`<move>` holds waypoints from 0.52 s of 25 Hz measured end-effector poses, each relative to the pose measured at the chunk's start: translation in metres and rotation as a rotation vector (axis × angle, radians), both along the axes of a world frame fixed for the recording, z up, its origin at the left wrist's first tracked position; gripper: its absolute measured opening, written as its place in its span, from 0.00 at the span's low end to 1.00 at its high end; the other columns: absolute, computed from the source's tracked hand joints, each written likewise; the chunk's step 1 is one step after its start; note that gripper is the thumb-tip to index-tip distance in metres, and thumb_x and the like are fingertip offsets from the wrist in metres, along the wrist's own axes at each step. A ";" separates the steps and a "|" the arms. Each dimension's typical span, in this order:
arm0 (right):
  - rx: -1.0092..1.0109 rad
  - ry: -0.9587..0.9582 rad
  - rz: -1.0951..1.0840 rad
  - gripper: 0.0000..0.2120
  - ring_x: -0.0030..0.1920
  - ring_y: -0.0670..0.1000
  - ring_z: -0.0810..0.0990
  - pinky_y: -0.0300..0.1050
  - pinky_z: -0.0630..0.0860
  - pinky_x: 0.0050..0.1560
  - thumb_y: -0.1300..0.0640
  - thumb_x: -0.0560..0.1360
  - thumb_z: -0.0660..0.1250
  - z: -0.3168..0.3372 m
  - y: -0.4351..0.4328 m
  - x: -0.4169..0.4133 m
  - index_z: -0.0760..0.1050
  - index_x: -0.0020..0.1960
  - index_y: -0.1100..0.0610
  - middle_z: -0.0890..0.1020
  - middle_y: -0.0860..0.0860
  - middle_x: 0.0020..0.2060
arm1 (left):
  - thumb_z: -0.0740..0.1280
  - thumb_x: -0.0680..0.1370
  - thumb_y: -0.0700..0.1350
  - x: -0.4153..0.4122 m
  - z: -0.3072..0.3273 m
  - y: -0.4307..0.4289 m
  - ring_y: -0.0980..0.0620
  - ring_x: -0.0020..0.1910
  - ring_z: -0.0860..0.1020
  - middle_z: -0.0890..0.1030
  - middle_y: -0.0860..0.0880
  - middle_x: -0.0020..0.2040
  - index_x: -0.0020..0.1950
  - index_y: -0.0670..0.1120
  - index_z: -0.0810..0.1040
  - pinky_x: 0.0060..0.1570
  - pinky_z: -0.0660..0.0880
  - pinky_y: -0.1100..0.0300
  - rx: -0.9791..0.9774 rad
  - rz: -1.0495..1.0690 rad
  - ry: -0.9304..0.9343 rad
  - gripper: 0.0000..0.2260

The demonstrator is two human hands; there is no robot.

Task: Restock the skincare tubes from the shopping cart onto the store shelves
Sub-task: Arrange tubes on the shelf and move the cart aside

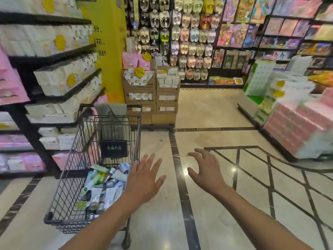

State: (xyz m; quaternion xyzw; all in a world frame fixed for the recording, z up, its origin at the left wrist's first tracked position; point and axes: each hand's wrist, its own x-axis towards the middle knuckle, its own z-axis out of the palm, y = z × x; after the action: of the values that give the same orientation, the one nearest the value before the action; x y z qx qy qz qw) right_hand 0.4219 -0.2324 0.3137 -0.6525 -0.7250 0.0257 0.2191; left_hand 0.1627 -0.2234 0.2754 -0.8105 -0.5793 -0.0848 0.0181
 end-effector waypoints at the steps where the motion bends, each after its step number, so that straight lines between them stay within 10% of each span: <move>1: -0.008 0.003 -0.006 0.26 0.75 0.53 0.66 0.59 0.60 0.77 0.45 0.73 0.67 -0.003 0.017 0.003 0.72 0.71 0.44 0.70 0.47 0.73 | 0.47 0.83 0.67 0.003 -0.004 0.018 0.43 0.81 0.61 0.62 0.48 0.83 0.81 0.55 0.64 0.74 0.63 0.39 0.003 -0.004 0.004 0.30; 13: -0.149 -0.006 0.233 0.29 0.73 0.52 0.68 0.57 0.65 0.74 0.44 0.74 0.67 -0.042 0.287 0.008 0.68 0.74 0.46 0.72 0.47 0.73 | 0.44 0.84 0.66 0.011 -0.035 0.210 0.45 0.83 0.53 0.55 0.48 0.84 0.83 0.54 0.58 0.79 0.58 0.41 -0.200 0.235 0.017 0.30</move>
State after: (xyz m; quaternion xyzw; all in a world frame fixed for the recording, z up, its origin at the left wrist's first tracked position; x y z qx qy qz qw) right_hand 0.4300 0.0547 0.2721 -0.5784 -0.7926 0.1031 0.1634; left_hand 0.1737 -0.0133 0.2403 -0.7357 -0.6754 -0.0173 -0.0482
